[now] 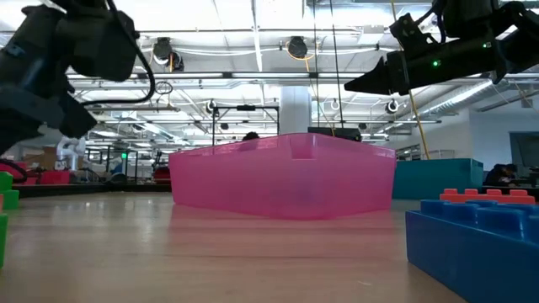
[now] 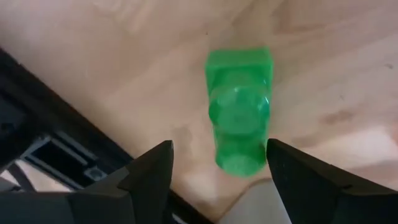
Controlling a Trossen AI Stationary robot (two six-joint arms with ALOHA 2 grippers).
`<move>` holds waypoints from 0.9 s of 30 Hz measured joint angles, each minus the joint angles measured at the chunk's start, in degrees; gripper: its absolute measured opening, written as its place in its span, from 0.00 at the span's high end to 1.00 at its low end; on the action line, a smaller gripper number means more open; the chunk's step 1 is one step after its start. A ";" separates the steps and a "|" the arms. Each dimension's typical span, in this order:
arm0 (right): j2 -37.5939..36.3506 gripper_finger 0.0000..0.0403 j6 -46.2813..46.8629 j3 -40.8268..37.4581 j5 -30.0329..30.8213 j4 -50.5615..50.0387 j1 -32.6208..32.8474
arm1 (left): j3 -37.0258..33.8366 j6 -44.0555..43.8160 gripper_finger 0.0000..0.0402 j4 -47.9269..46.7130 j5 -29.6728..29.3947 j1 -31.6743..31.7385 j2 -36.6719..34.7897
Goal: Sort & place blocks by color
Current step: Put the green game piece into the gray bin
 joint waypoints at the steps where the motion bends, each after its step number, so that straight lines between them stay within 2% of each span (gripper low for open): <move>1: 0.00 0.47 0.00 0.00 0.00 0.02 0.00 | -0.56 -0.01 0.36 0.33 -0.29 0.00 0.02; 4: 0.00 0.47 0.02 0.00 0.00 0.03 0.00 | -1.95 0.19 0.36 3.28 -0.71 0.00 -0.14; 8: 0.00 0.47 0.04 0.00 0.00 0.53 0.00 | -3.95 -0.08 0.36 12.16 -0.44 0.00 -0.11; 13: 0.00 0.47 -0.04 0.00 0.00 0.82 0.00 | -7.55 -2.00 0.36 16.16 0.09 0.09 -0.02; 17: 0.00 0.47 -0.12 0.00 -0.01 0.56 0.00 | -7.55 -1.55 0.37 15.98 -0.10 0.08 0.00; 20: 0.00 0.47 -0.35 0.00 -0.01 0.96 0.00 | -6.56 0.04 0.43 15.77 -0.58 0.04 0.11; 25: 0.00 0.47 -0.39 0.00 -0.01 1.33 0.00 | -5.74 1.87 0.67 15.76 -1.44 0.11 0.22; 27: 0.00 0.47 -0.43 0.00 -0.01 1.40 -0.01 | -5.72 2.24 0.67 15.76 -1.40 0.09 0.20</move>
